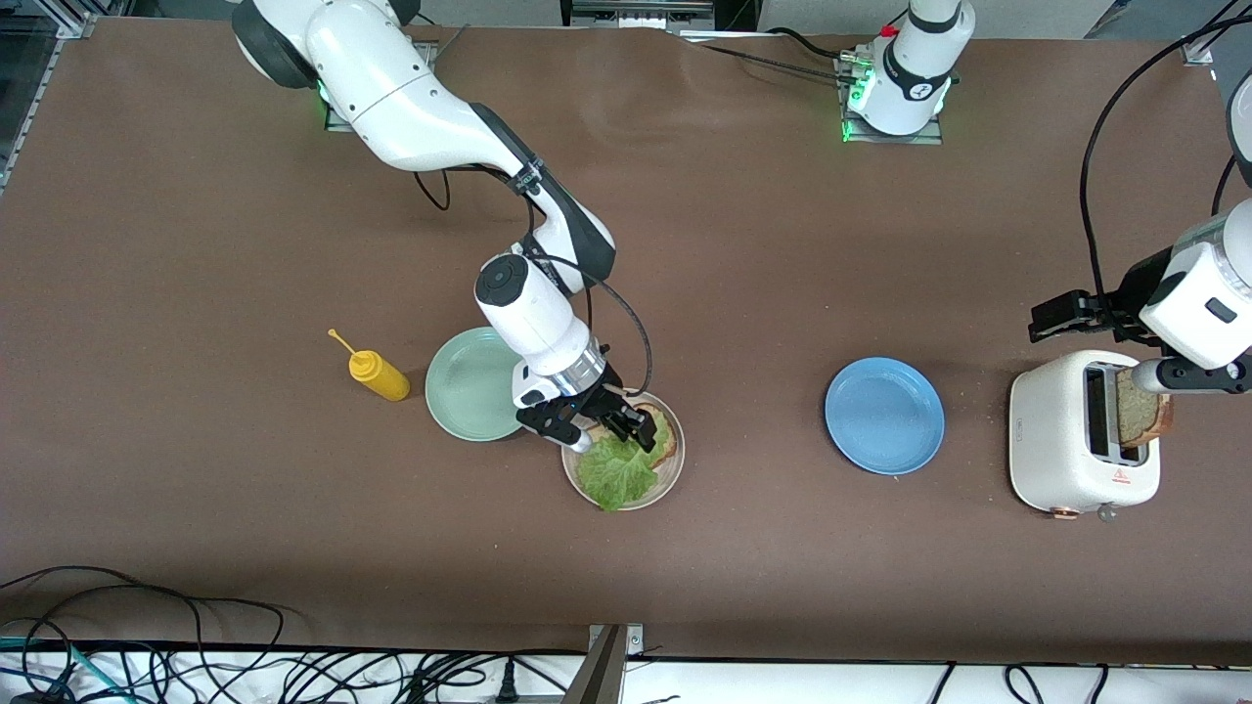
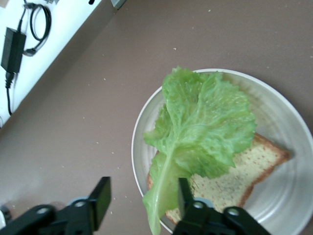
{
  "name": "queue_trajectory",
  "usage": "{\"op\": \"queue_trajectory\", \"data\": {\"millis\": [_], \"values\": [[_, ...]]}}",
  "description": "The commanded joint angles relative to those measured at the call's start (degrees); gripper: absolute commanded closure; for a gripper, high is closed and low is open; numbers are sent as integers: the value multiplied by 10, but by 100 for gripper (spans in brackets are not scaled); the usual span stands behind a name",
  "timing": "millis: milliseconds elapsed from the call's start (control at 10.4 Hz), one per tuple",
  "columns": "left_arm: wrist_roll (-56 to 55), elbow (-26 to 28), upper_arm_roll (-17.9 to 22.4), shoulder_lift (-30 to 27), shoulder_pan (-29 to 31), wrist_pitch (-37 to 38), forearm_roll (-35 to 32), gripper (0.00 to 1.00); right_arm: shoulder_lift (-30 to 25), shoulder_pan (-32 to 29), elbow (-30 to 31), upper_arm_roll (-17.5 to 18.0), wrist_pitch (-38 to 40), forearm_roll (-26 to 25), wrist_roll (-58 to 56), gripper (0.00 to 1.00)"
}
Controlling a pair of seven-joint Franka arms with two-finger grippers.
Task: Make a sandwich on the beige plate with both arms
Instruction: 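Carry the lettuce leaf onto the bread on the beige plate, then open the right gripper and move it toward the yellow bottle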
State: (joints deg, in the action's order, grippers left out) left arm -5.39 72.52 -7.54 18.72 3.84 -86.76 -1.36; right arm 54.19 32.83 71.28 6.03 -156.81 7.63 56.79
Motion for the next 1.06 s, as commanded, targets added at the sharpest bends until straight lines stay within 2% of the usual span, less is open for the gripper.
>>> {"op": "queue_trajectory", "data": {"millis": [0, 192, 384, 672, 768, 960], "values": [[8, 6, 0, -7, -3, 1, -19, 0, -63, -6, 3, -10, 131, -33, -32, 0], [8, 6, 0, -6, -2, 1, -19, 0, -120, -8, 3, -29, 247, -40, -64, 0], [8, 6, 0, -6, -2, 1, -19, 0, -169, -8, 3, -64, 360, -38, -170, 0], [8, 6, 0, -6, -3, 1, -19, 0, -232, -10, 3, -148, 567, -33, -374, 0], [8, 6, 0, -6, -3, 1, -19, 0, -238, -12, 8, -168, 604, -32, -429, 0], [8, 6, 0, -5, -3, 1, -19, 0, -274, -15, 73, -189, 603, -33, -473, 0]]}}
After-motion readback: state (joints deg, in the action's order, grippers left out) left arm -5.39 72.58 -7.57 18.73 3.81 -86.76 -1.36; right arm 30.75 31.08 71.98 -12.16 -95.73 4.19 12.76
